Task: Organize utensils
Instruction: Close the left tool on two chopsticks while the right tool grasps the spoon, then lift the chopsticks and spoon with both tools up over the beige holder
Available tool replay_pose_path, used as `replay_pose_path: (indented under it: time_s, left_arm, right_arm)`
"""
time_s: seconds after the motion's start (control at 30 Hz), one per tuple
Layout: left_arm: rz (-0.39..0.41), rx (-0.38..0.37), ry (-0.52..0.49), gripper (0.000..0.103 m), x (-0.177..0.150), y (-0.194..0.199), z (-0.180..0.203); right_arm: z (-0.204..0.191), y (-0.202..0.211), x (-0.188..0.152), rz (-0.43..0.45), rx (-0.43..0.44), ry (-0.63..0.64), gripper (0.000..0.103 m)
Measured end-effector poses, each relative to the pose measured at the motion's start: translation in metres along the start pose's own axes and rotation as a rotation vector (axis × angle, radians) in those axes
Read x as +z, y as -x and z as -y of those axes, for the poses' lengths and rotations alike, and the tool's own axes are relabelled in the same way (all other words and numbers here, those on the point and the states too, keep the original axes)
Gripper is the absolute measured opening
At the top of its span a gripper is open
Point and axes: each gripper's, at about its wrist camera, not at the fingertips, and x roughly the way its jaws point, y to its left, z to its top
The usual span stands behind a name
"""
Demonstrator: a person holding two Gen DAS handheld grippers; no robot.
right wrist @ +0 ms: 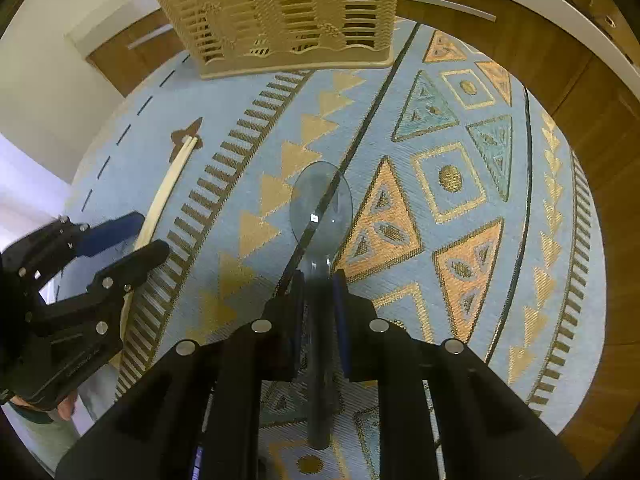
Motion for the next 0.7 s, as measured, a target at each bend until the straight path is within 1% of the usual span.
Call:
replay_pose_path:
  time_s: [0.13,0.23,0.3,0.33,0.47,0.6,0.7]
  left_arm:
    - [-0.022,0.035,-0.049,0.031,0.001,-0.003,0.008]
    - [-0.030,0.062,-0.077,0.027,0.000,-0.003,0.011]
    - [-0.029,0.066,-0.068,0.019,0.000,-0.002,0.009]
    - [-0.027,0.082,-0.065,0.012,0.000,-0.002,0.007]
    - [-0.015,0.041,-0.030,0.011,-0.001,0.000,-0.003]
    - [0.046,-0.005,0.015,0.010,0.001,0.011,-0.010]
    - [0.137,-0.029,0.022,0.010,0.010,0.034,-0.014]
  right_arm:
    - [-0.003,-0.002,0.004,-0.022,-0.016,0.022,0.013]
    - [-0.006,-0.004,0.008,-0.022,-0.028,0.018,0.011]
    - [-0.005,-0.004,0.007,-0.010,-0.024,0.016,0.010]
    - [-0.005,-0.006,0.007,-0.005,-0.019,0.012,0.010]
    - [0.000,0.004,-0.001,0.035,0.034,0.010,0.010]
    - [-0.001,0.019,-0.002,0.096,0.068,0.029,0.010]
    - [0.000,0.033,0.003,0.142,0.087,0.041,0.010]
